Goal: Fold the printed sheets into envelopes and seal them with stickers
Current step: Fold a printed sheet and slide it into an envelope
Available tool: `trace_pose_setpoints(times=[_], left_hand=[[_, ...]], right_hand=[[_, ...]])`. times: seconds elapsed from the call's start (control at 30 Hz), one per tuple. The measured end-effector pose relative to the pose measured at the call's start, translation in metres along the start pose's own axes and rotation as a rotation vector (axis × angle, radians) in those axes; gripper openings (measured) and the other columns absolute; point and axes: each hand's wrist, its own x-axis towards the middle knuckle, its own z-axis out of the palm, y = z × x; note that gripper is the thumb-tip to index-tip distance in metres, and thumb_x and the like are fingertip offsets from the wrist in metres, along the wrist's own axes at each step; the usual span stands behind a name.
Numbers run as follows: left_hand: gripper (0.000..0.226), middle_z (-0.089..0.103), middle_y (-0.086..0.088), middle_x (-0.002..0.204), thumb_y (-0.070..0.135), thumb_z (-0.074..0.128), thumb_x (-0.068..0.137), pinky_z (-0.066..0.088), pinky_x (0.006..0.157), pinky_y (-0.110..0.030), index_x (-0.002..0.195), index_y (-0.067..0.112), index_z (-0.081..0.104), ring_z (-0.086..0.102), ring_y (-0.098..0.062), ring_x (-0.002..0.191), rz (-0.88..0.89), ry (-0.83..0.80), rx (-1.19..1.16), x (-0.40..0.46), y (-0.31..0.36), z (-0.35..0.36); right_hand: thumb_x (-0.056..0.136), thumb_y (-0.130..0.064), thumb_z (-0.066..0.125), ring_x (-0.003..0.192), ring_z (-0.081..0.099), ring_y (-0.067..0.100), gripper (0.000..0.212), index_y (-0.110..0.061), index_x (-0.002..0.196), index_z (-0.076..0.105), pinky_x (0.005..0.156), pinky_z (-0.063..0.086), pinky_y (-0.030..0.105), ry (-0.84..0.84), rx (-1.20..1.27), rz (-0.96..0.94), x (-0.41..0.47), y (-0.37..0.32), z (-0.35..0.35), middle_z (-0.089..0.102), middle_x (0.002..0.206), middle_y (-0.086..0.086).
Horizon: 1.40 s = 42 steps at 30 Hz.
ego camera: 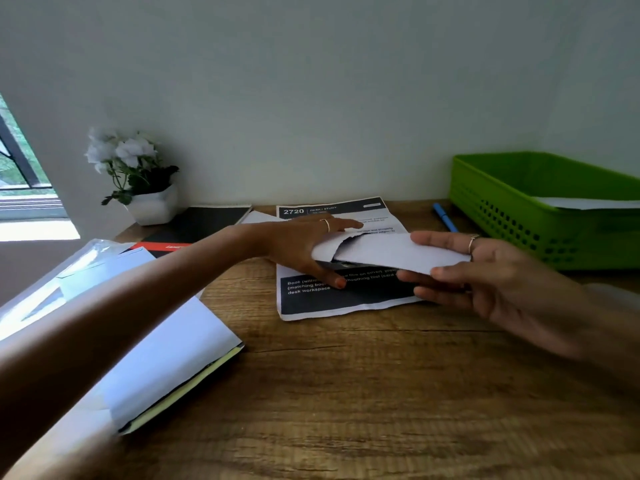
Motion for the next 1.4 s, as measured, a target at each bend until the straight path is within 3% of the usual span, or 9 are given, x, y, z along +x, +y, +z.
trace_pose_setpoints(times=[0.13, 0.3, 0.43, 0.57, 0.7, 0.87, 1.0, 1.3, 1.4], left_hand=[[0.102, 0.036, 0.002, 0.141, 0.08, 0.053, 0.057, 0.027, 0.109, -0.04, 0.143, 0.035, 0.022, 0.035, -0.018, 0.127, 0.054, 0.166, 0.101, 0.002, 0.0, -0.004], [0.093, 0.04, 0.003, 0.138, 0.074, 0.055, 0.063, 0.028, 0.106, -0.045, 0.142, 0.036, 0.023, 0.039, -0.018, 0.124, 0.057, 0.241, 0.233, 0.005, 0.006, -0.01], [0.087, 0.042, 0.004, 0.136, 0.07, 0.056, 0.067, 0.029, 0.105, -0.047, 0.14, 0.036, 0.024, 0.041, -0.018, 0.124, 0.087, 0.264, 0.244, 0.006, 0.014, -0.008], [0.085, 0.043, 0.006, 0.135, 0.072, 0.054, 0.068, 0.028, 0.106, -0.05, 0.14, 0.037, 0.024, 0.041, -0.018, 0.124, 0.085, 0.306, 0.246, 0.003, 0.012, -0.008], [0.083, 0.042, 0.005, 0.135, 0.072, 0.052, 0.071, 0.029, 0.105, -0.049, 0.141, 0.036, 0.024, 0.042, -0.017, 0.124, 0.092, 0.341, 0.245, 0.0, 0.01, -0.008], [0.083, 0.044, 0.004, 0.133, 0.07, 0.052, 0.071, 0.033, 0.101, -0.043, 0.141, 0.035, 0.026, 0.044, -0.018, 0.12, 0.13, 0.385, 0.229, -0.002, 0.017, -0.009], [0.081, 0.046, 0.005, 0.131, 0.069, 0.052, 0.069, 0.035, 0.099, -0.042, 0.139, 0.035, 0.028, 0.045, -0.017, 0.117, 0.153, 0.409, 0.225, -0.003, 0.024, -0.012], [0.081, 0.047, 0.007, 0.129, 0.068, 0.054, 0.069, 0.035, 0.099, -0.04, 0.138, 0.032, 0.03, 0.047, -0.013, 0.116, 0.219, 0.434, 0.277, -0.004, 0.042, -0.014], [0.084, 0.043, 0.007, 0.135, 0.068, 0.055, 0.069, 0.029, 0.107, -0.048, 0.14, 0.033, 0.026, 0.043, -0.014, 0.124, 0.213, 0.393, 0.344, -0.004, 0.049, -0.009]], right_hand=[[0.083, -0.003, 0.057, 0.088, 0.072, 0.025, 0.046, -0.02, 0.126, 0.055, 0.067, 0.06, 0.029, 0.048, -0.198, 0.033, 0.003, -0.002, 0.006, 0.064, 0.113, 0.019], [0.091, -0.012, 0.056, 0.061, 0.064, 0.017, 0.043, -0.025, 0.131, 0.048, 0.052, 0.052, 0.025, 0.069, -0.515, -0.039, 0.016, -0.012, 0.015, 0.07, 0.082, 0.011], [0.094, -0.037, 0.048, 0.051, 0.057, 0.011, 0.044, -0.033, 0.136, 0.039, 0.051, 0.047, 0.026, 0.054, -0.796, -0.07, 0.028, -0.011, 0.021, 0.068, 0.078, 0.004], [0.088, -0.057, 0.038, 0.058, 0.056, 0.004, 0.056, -0.029, 0.136, 0.039, 0.061, 0.043, 0.024, 0.291, -1.136, -0.407, 0.02, 0.0, 0.007, 0.063, 0.076, -0.004], [0.09, -0.041, 0.047, 0.066, 0.06, 0.009, 0.028, -0.024, 0.112, 0.043, 0.06, 0.052, 0.033, 0.377, -1.028, -0.629, 0.004, 0.005, -0.007, 0.058, 0.084, -0.008], [0.091, -0.032, 0.044, 0.078, 0.06, 0.026, 0.02, -0.015, 0.101, 0.043, 0.053, 0.044, 0.029, 0.332, -1.686, -0.983, -0.006, 0.014, -0.01, 0.058, 0.103, 0.008], [0.087, -0.027, 0.046, 0.104, 0.051, 0.025, 0.028, -0.011, 0.11, 0.046, 0.077, 0.046, 0.029, 0.3, -1.719, -1.026, 0.0, 0.023, -0.003, 0.056, 0.118, 0.014], [0.093, -0.053, 0.03, 0.114, 0.059, 0.028, 0.065, -0.003, 0.126, 0.056, 0.101, 0.041, 0.038, 0.102, -1.916, -0.775, 0.013, 0.016, 0.014, 0.061, 0.124, 0.015], [0.093, -0.057, 0.024, 0.111, 0.062, 0.024, 0.07, -0.005, 0.123, 0.06, 0.103, 0.039, 0.03, 0.083, -1.983, -0.722, 0.015, 0.016, 0.018, 0.066, 0.119, 0.01]])
